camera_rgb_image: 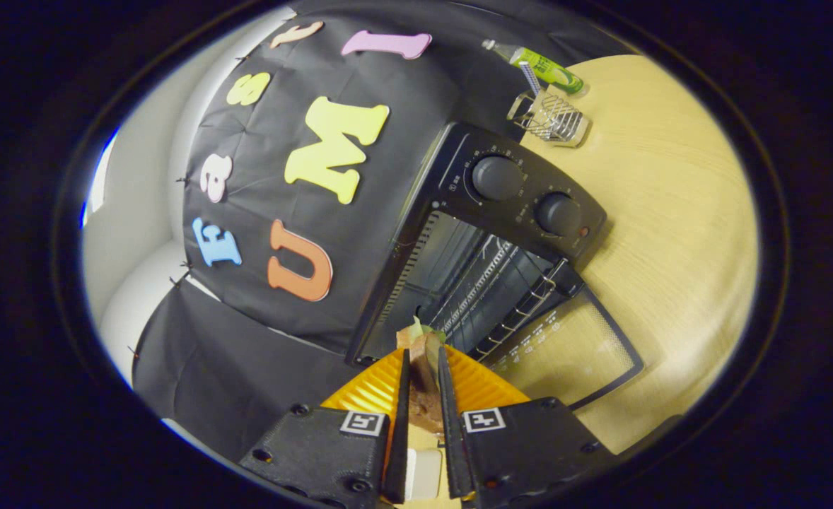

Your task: Open the toaster oven, put the food inside, and close the toaster oven door.

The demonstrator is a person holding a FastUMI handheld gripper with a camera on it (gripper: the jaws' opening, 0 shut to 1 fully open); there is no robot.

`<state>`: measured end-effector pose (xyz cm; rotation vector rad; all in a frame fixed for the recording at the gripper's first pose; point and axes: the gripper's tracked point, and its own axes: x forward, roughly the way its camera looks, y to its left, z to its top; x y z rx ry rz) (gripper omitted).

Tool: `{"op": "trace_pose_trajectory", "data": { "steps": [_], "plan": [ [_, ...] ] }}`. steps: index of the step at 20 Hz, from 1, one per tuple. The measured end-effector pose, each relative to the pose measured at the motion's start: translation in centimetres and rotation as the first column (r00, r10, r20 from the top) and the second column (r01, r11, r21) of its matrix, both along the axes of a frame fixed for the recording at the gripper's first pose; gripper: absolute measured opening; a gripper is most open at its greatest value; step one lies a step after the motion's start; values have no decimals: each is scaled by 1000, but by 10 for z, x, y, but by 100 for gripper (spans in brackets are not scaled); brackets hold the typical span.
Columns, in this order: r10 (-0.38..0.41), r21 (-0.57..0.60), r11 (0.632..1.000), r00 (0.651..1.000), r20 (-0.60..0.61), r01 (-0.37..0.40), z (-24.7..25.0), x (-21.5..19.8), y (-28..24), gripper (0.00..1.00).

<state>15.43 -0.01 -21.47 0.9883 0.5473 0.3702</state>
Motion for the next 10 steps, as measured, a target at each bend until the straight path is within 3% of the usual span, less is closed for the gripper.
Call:
{"op": "trace_pose_trajectory", "data": {
  "steps": [2, 7, 10],
  "plan": [
    [-6, 14, 1000, 999, -31, 6, -9, 3, -7, 32],
    [111, -12, 994, 994, -4, -111, -5, -11, 2, 42],
    [137, -51, 989, 990, 17, -135, -1, -16, 5, 47]
  ]
}}
